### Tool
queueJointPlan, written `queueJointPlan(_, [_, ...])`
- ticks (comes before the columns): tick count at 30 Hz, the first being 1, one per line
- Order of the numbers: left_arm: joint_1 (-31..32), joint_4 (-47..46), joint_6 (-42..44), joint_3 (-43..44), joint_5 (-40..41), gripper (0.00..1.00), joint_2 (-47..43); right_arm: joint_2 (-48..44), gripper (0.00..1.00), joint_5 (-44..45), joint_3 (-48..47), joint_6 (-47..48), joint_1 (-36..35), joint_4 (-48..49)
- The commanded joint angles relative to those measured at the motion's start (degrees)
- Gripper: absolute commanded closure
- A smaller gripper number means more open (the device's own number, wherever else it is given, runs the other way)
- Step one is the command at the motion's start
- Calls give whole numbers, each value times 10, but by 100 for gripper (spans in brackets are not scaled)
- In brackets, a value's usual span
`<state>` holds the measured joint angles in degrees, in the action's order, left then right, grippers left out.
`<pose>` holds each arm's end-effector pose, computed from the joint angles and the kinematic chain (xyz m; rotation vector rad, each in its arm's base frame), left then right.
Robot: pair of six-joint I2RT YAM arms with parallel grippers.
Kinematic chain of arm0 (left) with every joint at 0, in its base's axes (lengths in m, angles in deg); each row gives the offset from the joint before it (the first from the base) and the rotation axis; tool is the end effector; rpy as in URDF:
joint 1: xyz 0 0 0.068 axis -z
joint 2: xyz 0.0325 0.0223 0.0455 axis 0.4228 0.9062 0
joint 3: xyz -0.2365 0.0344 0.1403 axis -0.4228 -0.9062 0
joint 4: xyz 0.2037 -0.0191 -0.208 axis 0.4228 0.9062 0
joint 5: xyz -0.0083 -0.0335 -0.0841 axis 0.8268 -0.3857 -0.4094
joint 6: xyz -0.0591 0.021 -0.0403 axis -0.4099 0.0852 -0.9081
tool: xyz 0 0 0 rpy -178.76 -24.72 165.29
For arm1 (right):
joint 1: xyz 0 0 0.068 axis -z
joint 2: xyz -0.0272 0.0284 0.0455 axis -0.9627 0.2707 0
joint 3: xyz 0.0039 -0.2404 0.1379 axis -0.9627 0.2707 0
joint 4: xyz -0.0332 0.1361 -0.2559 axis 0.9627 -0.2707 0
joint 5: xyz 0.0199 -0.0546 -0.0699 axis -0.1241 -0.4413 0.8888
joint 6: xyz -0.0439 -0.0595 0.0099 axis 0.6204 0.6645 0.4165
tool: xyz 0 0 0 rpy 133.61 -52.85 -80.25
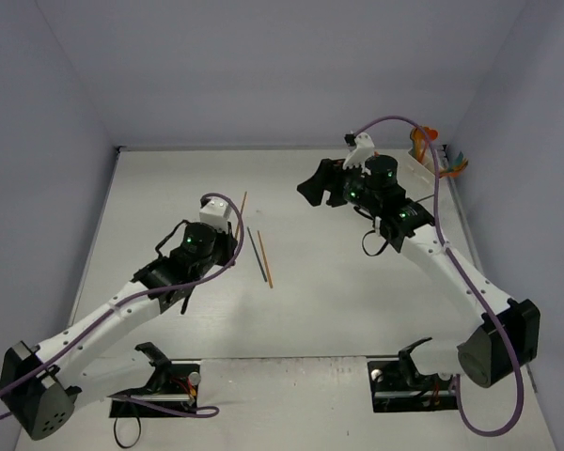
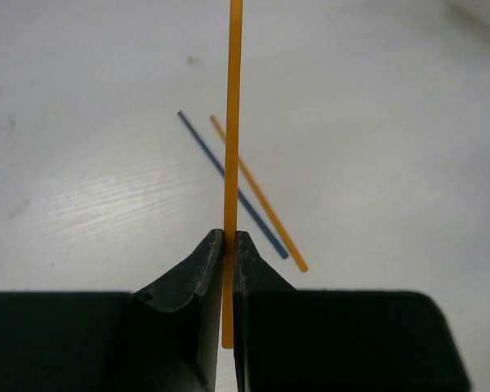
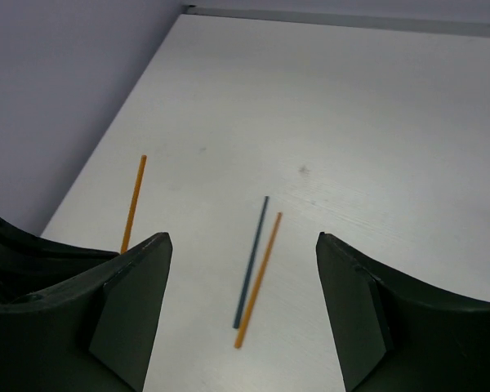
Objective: Sort the eating utensils into containers
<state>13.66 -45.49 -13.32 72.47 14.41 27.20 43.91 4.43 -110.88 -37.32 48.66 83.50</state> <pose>0.2315 -0.1727 0.2794 0.1775 2.0068 -0.5399 0.3202 0.1776 0.3796 -0.3559 1.6467 0.9009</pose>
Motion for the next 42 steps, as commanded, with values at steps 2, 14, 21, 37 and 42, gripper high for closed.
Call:
queueJointPlan(2, [3, -133, 133, -12, -129, 100, -42, 41, 32, -54, -73, -48, -45, 48])
queueJointPlan(14, [3, -168, 144, -3, -191, 100, -47, 114, 37, -90, -115, -81, -99, 68])
queueJointPlan(21, [3, -170, 145, 3, -185, 100, -37, 120, 68, -89, -110, -73, -107, 69])
queueJointPlan(37, [3, -169, 61, 3, -90, 27, 10, 27, 100, 27, -65, 1, -59, 68])
queueJointPlan(42, [1, -167, -37, -19, -35, 25, 30, -45, 100, 82, -25, 33, 29, 70])
